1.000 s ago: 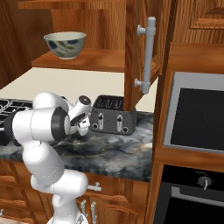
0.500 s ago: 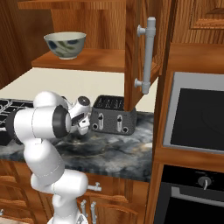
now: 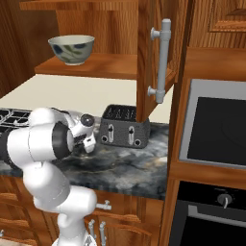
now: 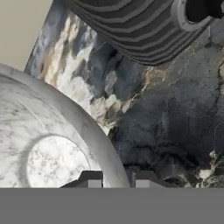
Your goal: Open the cabinet. Pick the bowls from the counter and place them in the cabinet. Then close the cabinet.
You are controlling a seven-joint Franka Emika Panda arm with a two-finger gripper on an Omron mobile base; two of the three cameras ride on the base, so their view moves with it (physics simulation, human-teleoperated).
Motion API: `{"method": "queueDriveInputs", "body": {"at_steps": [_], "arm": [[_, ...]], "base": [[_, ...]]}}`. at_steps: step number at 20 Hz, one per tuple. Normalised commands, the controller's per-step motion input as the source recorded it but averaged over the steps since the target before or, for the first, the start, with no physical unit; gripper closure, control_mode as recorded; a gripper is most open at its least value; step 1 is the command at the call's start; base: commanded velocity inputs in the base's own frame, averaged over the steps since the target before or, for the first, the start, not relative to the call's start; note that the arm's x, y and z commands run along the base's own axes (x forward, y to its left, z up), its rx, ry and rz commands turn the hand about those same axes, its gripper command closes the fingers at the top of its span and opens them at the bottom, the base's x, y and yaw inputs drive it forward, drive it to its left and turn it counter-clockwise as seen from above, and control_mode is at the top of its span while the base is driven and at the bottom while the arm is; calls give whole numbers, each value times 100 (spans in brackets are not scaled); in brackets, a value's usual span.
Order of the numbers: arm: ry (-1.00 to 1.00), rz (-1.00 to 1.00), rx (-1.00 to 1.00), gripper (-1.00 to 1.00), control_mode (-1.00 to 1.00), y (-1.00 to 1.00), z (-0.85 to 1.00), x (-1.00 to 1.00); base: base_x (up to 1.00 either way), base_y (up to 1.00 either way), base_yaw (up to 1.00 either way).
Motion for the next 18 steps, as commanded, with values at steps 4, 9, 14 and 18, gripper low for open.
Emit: {"method": "queueDriveInputs", "body": {"at_steps": [4,9,14,18], "arm": [[-12,-23,0,100,-100,0,87,-66],[-2,-24,0,100,-100,-1,100,-56],[11,-23,0,100,-100,-14,100,-56],[34,-17,-6,100,-100,-13,100,-51]], "base": [[0,0,0],[0,0,0],[0,0,0],[0,0,0]]}}
